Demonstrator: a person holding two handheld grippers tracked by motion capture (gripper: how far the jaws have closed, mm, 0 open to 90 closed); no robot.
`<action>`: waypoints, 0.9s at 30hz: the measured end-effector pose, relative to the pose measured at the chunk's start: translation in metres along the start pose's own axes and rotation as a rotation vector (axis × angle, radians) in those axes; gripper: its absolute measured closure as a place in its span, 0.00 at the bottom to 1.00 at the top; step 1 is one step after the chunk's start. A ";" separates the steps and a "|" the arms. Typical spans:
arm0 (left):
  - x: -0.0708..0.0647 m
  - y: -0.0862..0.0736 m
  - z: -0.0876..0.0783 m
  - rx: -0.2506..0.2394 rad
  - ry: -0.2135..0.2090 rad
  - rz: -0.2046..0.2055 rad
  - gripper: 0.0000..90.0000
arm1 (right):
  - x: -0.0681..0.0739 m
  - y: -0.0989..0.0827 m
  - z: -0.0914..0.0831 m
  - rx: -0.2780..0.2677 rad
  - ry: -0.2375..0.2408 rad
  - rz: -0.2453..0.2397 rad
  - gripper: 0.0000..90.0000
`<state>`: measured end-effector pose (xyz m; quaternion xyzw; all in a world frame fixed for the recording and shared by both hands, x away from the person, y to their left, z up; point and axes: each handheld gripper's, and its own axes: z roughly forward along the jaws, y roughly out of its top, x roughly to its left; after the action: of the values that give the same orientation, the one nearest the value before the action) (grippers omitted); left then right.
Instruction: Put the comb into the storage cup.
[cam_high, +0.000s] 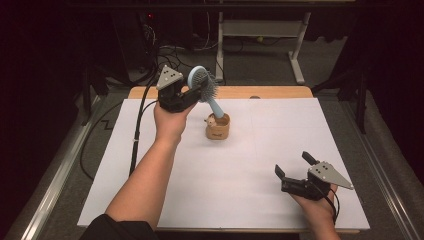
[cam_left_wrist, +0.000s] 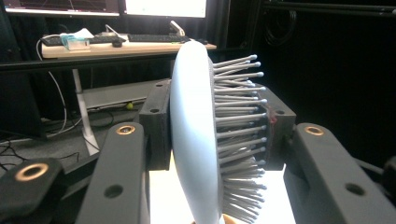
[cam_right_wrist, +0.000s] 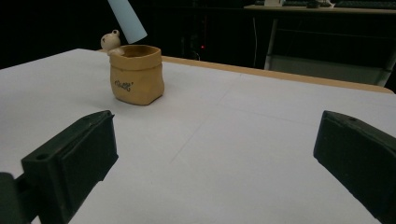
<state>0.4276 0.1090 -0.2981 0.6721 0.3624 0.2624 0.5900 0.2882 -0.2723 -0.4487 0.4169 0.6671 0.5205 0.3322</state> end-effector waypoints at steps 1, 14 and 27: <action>0.001 -0.001 0.001 0.001 -0.002 -0.005 0.63 | 0.000 0.000 0.000 0.000 0.000 0.000 0.00; -0.002 -0.008 0.011 0.029 0.004 -0.009 0.63 | -0.001 -0.001 0.000 0.002 0.000 0.004 0.00; -0.003 -0.013 0.017 0.056 -0.002 -0.005 0.63 | -0.002 -0.001 0.000 0.001 -0.003 0.008 0.00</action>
<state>0.4363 0.0966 -0.3140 0.6877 0.3705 0.2501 0.5720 0.2889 -0.2742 -0.4496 0.4205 0.6653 0.5208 0.3307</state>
